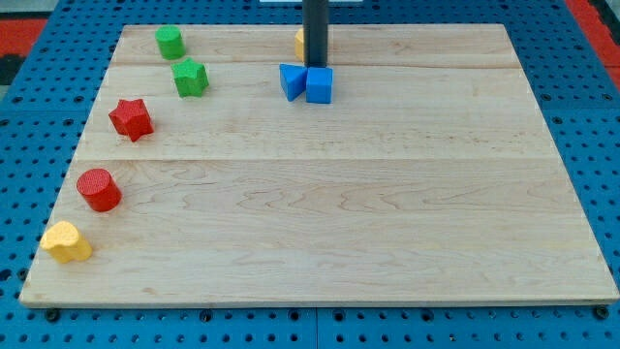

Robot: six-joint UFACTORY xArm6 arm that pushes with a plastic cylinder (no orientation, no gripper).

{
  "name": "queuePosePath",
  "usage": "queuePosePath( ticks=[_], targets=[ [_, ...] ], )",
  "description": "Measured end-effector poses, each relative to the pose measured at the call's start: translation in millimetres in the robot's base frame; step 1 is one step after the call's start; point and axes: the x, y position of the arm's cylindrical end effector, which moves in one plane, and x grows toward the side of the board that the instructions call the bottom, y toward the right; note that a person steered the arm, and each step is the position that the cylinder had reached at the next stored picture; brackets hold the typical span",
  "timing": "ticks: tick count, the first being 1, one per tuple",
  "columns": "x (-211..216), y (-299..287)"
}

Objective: Push the yellow heart to the right side of the board

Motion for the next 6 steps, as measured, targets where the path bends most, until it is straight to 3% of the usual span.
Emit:
queuePosePath(
  ticks=[1, 2, 3, 4, 6],
  targets=[
    [62.9, 104.1],
    [193.8, 63.4],
    [291.8, -10.7],
    [333.0, -67.1],
    [307.2, -329.5]
  ],
)
